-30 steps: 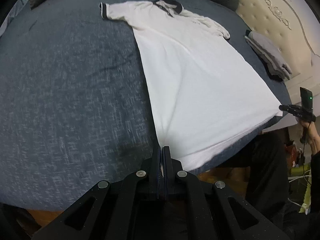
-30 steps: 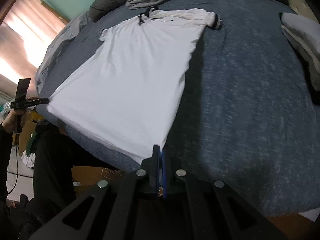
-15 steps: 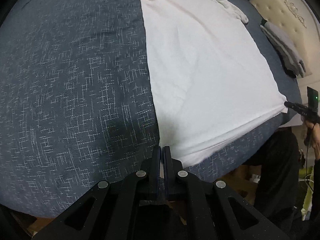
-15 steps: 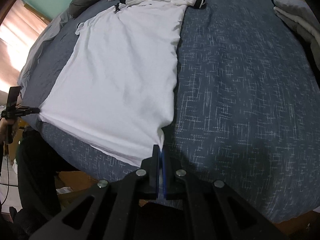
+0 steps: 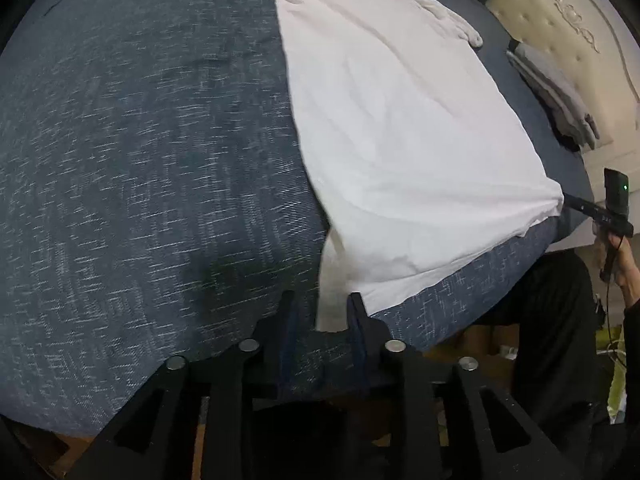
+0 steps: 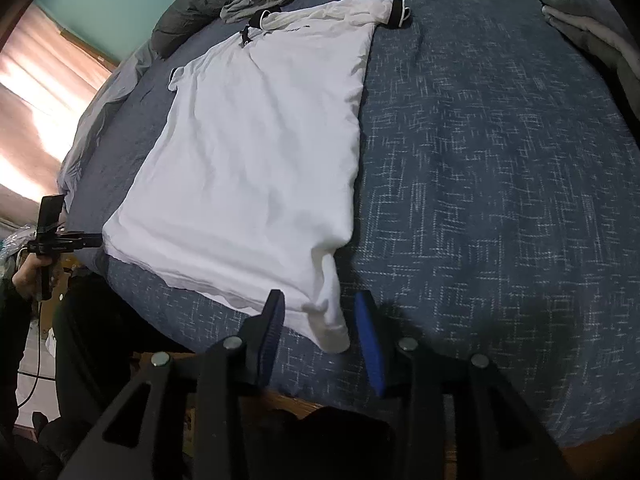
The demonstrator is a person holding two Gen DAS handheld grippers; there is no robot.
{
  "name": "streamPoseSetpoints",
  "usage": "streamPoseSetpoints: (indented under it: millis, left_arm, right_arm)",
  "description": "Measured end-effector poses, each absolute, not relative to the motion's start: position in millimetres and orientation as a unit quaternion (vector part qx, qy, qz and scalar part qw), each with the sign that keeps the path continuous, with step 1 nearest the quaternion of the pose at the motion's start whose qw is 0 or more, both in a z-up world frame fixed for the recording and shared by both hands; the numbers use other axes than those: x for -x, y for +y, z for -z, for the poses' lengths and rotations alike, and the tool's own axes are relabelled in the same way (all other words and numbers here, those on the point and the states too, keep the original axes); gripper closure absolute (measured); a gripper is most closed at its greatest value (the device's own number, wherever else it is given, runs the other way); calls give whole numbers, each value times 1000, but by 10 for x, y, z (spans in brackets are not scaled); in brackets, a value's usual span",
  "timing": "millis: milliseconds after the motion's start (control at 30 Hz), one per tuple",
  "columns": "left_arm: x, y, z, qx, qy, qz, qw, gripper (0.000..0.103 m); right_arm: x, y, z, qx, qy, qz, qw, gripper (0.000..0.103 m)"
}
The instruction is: Fold clothes
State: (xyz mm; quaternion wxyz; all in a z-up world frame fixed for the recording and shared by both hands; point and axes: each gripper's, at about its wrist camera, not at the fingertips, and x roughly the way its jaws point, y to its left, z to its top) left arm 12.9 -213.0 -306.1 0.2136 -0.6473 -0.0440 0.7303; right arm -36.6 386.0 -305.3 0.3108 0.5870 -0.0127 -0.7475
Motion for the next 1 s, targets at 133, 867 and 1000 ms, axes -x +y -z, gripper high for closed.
streamPoseSetpoints:
  millis: [133,867,1000]
  left_arm:
    - [-90,-2081,3118,648,-42,-730,213,70]
    - [-342,-2166,2604,632,-25,-740,227,99]
    - [-398,-2277,2762,645,-40,-731,218,99]
  right_arm:
    - [345,3784,3089,-593,-3,740,317,66]
    - [200,3852,2767,-596,27,733,327,101]
    - [190,3871,2987,-613,23,728,307,101]
